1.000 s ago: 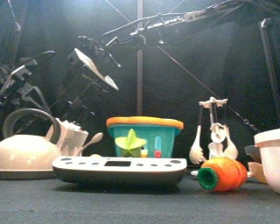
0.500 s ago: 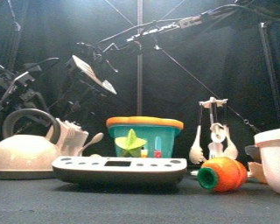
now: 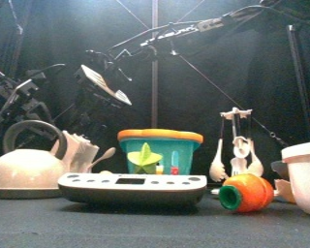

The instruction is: Grab cleaver handle

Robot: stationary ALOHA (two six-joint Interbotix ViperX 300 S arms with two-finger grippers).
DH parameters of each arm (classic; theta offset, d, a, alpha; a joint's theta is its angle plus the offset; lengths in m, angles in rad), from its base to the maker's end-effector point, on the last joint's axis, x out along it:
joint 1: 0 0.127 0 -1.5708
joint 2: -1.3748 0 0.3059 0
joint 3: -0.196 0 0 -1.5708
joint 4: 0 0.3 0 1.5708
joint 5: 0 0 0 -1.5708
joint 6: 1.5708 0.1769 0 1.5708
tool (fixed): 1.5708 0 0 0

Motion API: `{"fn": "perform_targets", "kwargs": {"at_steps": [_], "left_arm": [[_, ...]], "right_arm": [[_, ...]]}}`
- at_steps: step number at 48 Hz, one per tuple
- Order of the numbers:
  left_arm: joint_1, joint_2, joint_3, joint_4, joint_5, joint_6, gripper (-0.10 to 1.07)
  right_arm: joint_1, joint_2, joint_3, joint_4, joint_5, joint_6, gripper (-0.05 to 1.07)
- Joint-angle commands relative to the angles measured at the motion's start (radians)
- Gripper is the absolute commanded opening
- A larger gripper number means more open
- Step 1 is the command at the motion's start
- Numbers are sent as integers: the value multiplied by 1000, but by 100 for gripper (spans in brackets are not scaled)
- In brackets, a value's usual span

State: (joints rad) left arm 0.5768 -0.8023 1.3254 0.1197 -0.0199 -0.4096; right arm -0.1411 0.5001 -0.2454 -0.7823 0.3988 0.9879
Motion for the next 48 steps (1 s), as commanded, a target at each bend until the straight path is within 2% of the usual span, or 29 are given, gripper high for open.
{"fn": "perform_targets", "kwargs": {"at_steps": [1, 17, 48], "left_arm": [[3, 3, -18, -2, -9, 0, 69], [3, 3, -18, -2, -9, 0, 69], [3, 3, -18, 0, -9, 0, 69]], "right_arm": [[-3, -23, -31, 0, 0, -3, 66], [11, -29, -44, -2, 5, -5, 53], [51, -67, -60, -2, 49, -3, 51]]}}
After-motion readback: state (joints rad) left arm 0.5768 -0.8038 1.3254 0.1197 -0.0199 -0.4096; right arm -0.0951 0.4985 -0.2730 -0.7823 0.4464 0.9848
